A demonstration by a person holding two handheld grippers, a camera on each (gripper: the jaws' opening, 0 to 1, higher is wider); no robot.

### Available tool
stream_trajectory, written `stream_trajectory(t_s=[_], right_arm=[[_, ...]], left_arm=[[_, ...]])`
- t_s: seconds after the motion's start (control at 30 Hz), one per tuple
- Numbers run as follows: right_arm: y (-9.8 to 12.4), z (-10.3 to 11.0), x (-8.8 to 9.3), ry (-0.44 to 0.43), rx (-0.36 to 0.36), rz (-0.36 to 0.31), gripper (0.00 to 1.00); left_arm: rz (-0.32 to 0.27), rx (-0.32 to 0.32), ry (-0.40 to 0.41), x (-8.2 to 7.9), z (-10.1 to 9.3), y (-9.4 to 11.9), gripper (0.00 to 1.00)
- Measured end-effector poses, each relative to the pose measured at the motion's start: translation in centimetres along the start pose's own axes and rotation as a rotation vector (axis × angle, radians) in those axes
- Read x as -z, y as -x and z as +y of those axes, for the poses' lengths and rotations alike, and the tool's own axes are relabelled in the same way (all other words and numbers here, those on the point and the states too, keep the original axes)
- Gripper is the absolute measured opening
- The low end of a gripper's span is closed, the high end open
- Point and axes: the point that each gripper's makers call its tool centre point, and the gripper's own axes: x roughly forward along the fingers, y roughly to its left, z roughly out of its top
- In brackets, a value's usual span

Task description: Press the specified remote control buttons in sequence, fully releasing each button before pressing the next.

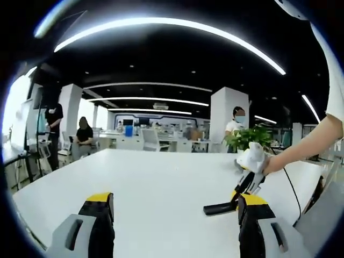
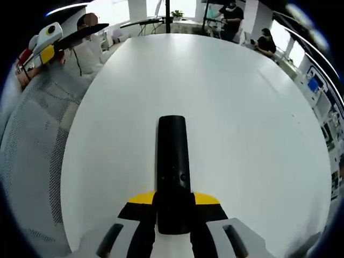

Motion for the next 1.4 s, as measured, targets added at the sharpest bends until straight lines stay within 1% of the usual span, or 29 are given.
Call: stream_trajectory(t_s=[0.2, 0.43, 0.53, 0.57, 0.6, 0.67, 0.7, 0.8, 0.83, 0.87, 0.93, 1.0, 1.03, 1.07, 1.1, 1.13, 1.17, 1.2, 1.23, 1.3, 1.33, 1.37, 1.4], right_arm=[[0.1, -1.5, 0.1, 0.004, -0.003, 0.033, 0.21], [0.0, -2.8, 0.1, 0.002, -0.006, 0.051, 0.21], [0.0, -3.3, 0.2, 0.014, -0.010, 0.059, 0.21], [0.0, -3.4, 0.2, 0.014, -0.011, 0.060, 0.21], [0.0, -3.6, 0.2, 0.014, -0.011, 0.060, 0.21], [0.0, -3.8, 0.2, 0.013, -0.012, 0.058, 0.21], [0.0, -4.0, 0.2, 0.011, -0.012, 0.056, 0.21], [0.0, -4.2, 0.0, -0.010, -0.007, 0.055, 0.21], [-0.1, -4.1, -0.1, -0.064, -0.001, 0.050, 0.21], [-0.1, -4.2, -0.1, -0.081, 0.006, 0.044, 0.21], [0.0, -4.1, 0.0, -0.065, 0.015, 0.038, 0.22], [0.0, -3.9, -0.3, -0.134, 0.037, -0.003, 0.24], [0.0, -3.5, -0.5, -0.181, 0.026, -0.036, 0.27], [0.0, -3.5, -0.7, -0.217, 0.035, -0.066, 0.31], [0.1, -3.6, -0.9, -0.260, 0.052, -0.114, 0.35], [0.2, -3.6, -1.1, -0.286, 0.063, -0.143, 0.38], [0.6, -3.5, -1.3, -0.307, 0.087, -0.195, 0.41], [0.9, -3.6, -1.6, -0.320, 0.107, -0.233, 0.43], [1.4, -3.7, -1.7, -0.358, 0.136, -0.283, 0.47], [2.1, -3.8, -1.8, -0.395, 0.185, -0.336, 0.58], [2.7, -3.9, -1.9, -0.413, 0.223, -0.378, 0.63], [3.1, -3.8, -1.9, -0.427, 0.238, -0.401, 0.68], [3.7, -3.6, -2.0, -0.455, 0.261, -0.439, 0.71]], left_arm=[[0.011, 0.001, -0.004, 0.2, -0.1, 0.0, 1.00], [0.014, -0.001, -0.005, 0.2, 0.0, -0.1, 1.00], [0.034, 0.009, 0.003, 0.5, -0.1, 0.0, 0.91], [0.035, 0.007, -0.001, 0.5, -0.1, 0.0, 0.92], [0.022, 0.008, -0.010, 0.3, -0.1, -0.1, 0.94], [0.020, 0.010, -0.003, 0.3, -0.1, 0.0, 0.93], [0.032, 0.008, 0.002, 0.5, -0.1, 0.0, 0.93], [0.031, 0.010, -0.005, 0.4, -0.2, -0.1, 0.93], [0.032, 0.009, -0.004, 0.5, -0.1, -0.1, 0.93], [0.033, 0.008, -0.003, 0.5, -0.1, -0.1, 0.93], [0.034, 0.009, -0.003, 0.5, -0.1, -0.1, 0.93], [0.039, 0.010, -0.004, 0.6, -0.1, -0.1, 0.93], [0.042, 0.010, -0.005, 0.6, -0.2, -0.1, 0.93], [0.042, 0.010, -0.006, 0.6, -0.2, -0.1, 0.93], [0.045, 0.009, -0.006, 0.7, -0.1, -0.1, 0.93], [0.046, 0.009, -0.005, 0.7, -0.1, -0.1, 0.93], [0.047, 0.008, -0.005, 0.7, -0.1, -0.1, 0.93], [0.047, 0.007, -0.005, 0.7, -0.1, -0.1, 0.92], [0.047, 0.006, -0.005, 0.7, -0.1, -0.1, 0.92], [0.052, 0.008, -0.003, 0.8, -0.1, -0.2, 0.92], [0.054, 0.009, -0.005, 0.9, -0.1, -0.2, 0.92], [0.058, 0.010, -0.006, 0.9, -0.2, -0.2, 0.92], [0.059, 0.010, -0.007, 0.9, -0.2, -0.2, 0.92]])
